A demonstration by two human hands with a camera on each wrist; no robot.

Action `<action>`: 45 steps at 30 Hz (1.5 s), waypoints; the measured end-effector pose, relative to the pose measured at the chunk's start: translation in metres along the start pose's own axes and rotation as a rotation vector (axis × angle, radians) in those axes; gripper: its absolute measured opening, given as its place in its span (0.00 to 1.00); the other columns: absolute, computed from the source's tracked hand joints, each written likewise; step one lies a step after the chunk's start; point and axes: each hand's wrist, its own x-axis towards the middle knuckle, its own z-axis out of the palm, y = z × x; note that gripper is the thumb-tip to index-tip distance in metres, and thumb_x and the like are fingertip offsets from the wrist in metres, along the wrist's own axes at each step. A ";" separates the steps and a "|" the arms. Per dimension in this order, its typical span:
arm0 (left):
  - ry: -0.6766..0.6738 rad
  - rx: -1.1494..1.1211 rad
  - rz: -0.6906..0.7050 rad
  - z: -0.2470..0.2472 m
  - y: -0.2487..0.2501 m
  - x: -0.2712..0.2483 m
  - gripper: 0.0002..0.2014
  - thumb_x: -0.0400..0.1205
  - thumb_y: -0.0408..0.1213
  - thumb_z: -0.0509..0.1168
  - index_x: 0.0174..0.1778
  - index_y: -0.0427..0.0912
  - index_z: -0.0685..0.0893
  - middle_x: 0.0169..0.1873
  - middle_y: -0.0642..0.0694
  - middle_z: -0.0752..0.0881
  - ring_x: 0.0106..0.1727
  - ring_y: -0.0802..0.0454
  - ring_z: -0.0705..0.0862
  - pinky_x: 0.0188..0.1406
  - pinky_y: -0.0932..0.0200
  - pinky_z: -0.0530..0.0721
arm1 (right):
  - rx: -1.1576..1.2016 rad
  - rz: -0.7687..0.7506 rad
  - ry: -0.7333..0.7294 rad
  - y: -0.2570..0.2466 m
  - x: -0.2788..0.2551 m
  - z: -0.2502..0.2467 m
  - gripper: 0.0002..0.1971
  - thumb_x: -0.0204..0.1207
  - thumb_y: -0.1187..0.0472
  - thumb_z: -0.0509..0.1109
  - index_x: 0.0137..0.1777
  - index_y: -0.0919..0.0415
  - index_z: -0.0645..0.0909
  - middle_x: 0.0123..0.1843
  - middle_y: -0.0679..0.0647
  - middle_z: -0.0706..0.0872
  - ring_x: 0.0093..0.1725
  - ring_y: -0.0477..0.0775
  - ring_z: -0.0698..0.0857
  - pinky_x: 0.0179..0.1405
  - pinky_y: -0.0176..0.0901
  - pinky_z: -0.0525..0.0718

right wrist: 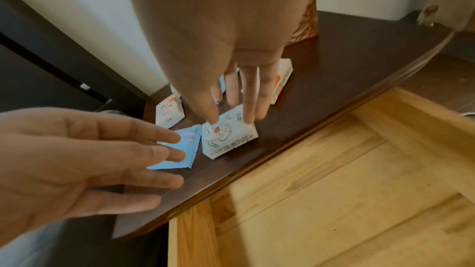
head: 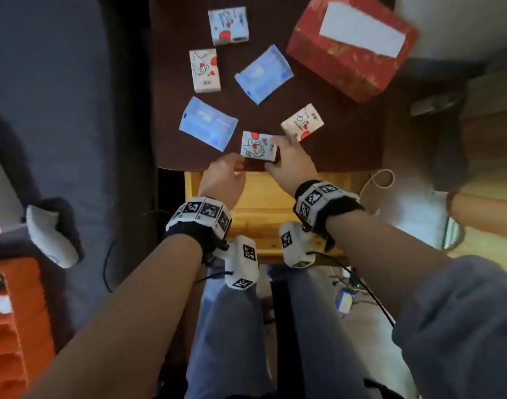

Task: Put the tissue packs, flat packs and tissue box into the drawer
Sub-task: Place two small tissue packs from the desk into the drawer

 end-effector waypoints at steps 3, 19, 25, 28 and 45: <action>0.040 0.024 -0.034 0.002 -0.016 0.020 0.20 0.78 0.31 0.63 0.67 0.43 0.76 0.63 0.41 0.82 0.58 0.43 0.84 0.60 0.49 0.80 | -0.001 0.077 0.085 0.001 0.022 0.011 0.32 0.74 0.57 0.70 0.76 0.60 0.62 0.80 0.57 0.61 0.68 0.63 0.78 0.64 0.55 0.78; 0.105 -0.184 0.010 0.027 -0.027 0.065 0.22 0.76 0.40 0.67 0.66 0.45 0.71 0.56 0.46 0.85 0.51 0.47 0.86 0.52 0.52 0.82 | 0.345 0.031 0.143 0.023 0.056 0.020 0.28 0.59 0.61 0.81 0.59 0.57 0.75 0.44 0.44 0.80 0.47 0.52 0.83 0.49 0.53 0.84; 0.243 -0.370 -0.001 0.016 -0.019 0.092 0.11 0.82 0.44 0.57 0.53 0.42 0.78 0.32 0.44 0.88 0.33 0.45 0.88 0.37 0.41 0.87 | 0.544 -0.068 0.190 0.010 0.094 -0.015 0.23 0.60 0.55 0.79 0.55 0.63 0.84 0.47 0.52 0.86 0.44 0.46 0.84 0.49 0.35 0.81; 0.200 -0.385 0.017 0.012 -0.009 0.112 0.12 0.82 0.45 0.55 0.46 0.43 0.80 0.31 0.45 0.89 0.31 0.44 0.88 0.38 0.42 0.88 | 0.643 -0.051 0.190 0.003 0.117 -0.032 0.20 0.65 0.59 0.75 0.57 0.66 0.83 0.50 0.52 0.85 0.54 0.51 0.86 0.59 0.43 0.84; 0.582 0.114 0.138 -0.030 0.010 0.228 0.21 0.71 0.34 0.64 0.61 0.41 0.78 0.68 0.40 0.77 0.65 0.38 0.74 0.57 0.50 0.74 | 0.628 -0.009 0.257 -0.007 0.206 -0.050 0.13 0.66 0.51 0.73 0.50 0.54 0.83 0.44 0.52 0.90 0.46 0.53 0.91 0.50 0.57 0.88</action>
